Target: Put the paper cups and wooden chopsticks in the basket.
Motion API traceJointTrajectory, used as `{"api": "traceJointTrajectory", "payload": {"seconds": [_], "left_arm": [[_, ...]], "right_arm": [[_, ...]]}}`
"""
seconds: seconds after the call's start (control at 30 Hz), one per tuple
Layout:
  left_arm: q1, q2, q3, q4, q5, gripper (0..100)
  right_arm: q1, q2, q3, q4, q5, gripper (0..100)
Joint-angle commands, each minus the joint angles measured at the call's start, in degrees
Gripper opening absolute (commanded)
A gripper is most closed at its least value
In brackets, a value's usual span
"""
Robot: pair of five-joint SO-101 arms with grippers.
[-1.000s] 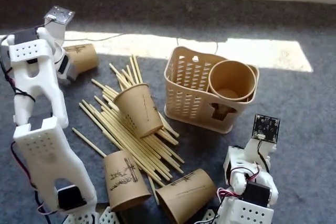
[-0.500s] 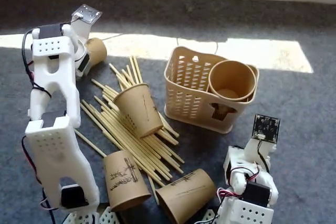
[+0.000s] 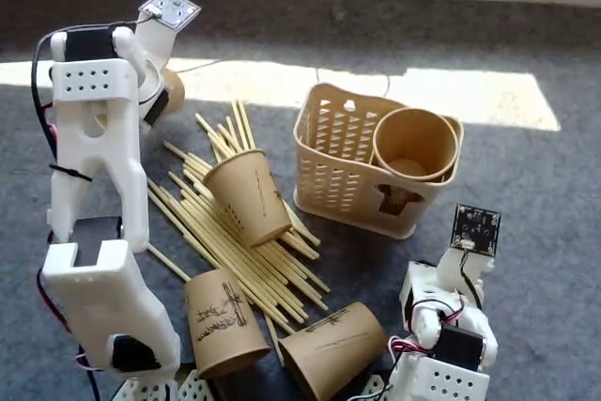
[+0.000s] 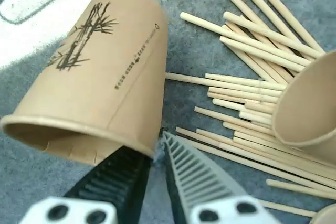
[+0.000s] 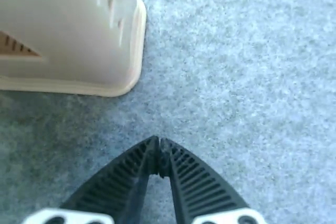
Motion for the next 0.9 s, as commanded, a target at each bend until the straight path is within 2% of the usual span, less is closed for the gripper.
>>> {"api": "traceJointTrajectory", "payload": {"seconds": [0.0,0.13,0.3,0.47,0.53,0.7,0.87], "left_arm": [[1.8,-3.91,-2.33,2.81,-0.26,0],[1.54,-3.91,-2.33,3.43,-1.58,0],[2.07,-3.3,-2.33,3.34,-11.34,0],[2.59,-3.12,-1.98,3.08,-17.67,0],[2.68,-3.12,-1.98,3.08,-18.73,2],[2.68,-1.8,-1.98,2.99,-18.73,15],[3.47,4.0,-2.33,2.81,-18.46,15]], "right_arm": [[0.75,-0.4,6.2,-1.8,-0.26,1.9],[0.75,-0.4,6.2,-1.8,-0.26,1.9],[0.75,-0.4,6.2,-1.8,-0.26,1.9],[0.75,-0.4,6.2,-1.8,-0.26,1.9],[0.75,-0.4,6.2,-1.8,-0.26,1.9],[0.75,-0.4,6.2,-1.8,-0.26,1.9],[0.84,-0.4,6.2,-1.8,-0.26,1.9]]}}
